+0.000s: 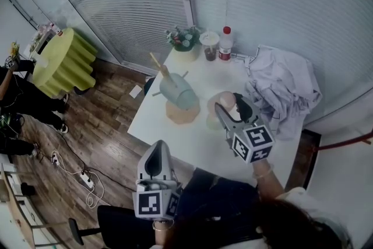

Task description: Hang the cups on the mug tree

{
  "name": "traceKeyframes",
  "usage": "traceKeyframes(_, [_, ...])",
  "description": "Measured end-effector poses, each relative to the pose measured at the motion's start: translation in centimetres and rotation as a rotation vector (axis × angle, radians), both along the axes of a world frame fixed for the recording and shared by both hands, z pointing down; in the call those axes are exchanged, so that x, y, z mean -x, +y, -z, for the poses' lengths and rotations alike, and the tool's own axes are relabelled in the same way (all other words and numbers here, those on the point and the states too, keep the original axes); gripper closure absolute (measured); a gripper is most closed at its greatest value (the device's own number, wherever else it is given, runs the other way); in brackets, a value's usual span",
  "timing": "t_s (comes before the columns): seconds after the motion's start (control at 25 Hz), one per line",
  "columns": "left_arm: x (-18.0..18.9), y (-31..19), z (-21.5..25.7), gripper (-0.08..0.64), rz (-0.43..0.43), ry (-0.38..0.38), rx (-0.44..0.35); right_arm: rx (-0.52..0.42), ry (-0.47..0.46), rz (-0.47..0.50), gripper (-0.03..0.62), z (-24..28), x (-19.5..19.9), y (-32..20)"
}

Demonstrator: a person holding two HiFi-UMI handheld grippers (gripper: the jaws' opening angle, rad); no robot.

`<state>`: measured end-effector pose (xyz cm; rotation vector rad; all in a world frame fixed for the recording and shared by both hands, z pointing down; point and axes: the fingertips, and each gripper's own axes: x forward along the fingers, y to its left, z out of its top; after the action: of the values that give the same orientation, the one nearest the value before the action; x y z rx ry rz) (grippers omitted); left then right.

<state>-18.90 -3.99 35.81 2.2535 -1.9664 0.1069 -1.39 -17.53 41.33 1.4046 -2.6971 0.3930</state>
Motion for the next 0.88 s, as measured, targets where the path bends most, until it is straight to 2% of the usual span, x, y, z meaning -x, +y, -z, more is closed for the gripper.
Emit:
traceKeyframes(0.32, [1.1,-0.8,0.9,0.557,-0.008,0.031,-0.046,-0.007,-0.036,-0.014,0.319,0.6,0.9,-1.3])
traceKeyframes(0.44, [1.5,-1.1,0.5,0.557,-0.011,0.022,-0.020,-0.007,-0.048,-0.013,0.319,0.8,1.4,-1.6])
traceKeyframes(0.6, [1.4,-2.0,1.3,0.557,-0.040,0.036,-0.063,-0.008,-0.064,-0.021,0.319,1.1,1.6,-2.3])
traceKeyframes(0.76, [2.5,-2.1,0.0,0.557,-0.022,0.015,0.001,0.000,-0.099,-0.035,0.319,1.4,1.7,-3.1])
traceKeyframes(0.88, [3.0,-2.4,-0.1,0.557,-0.024,0.003,0.004,0.002,-0.118,-0.040,0.319,1.7,2.0,-3.6])
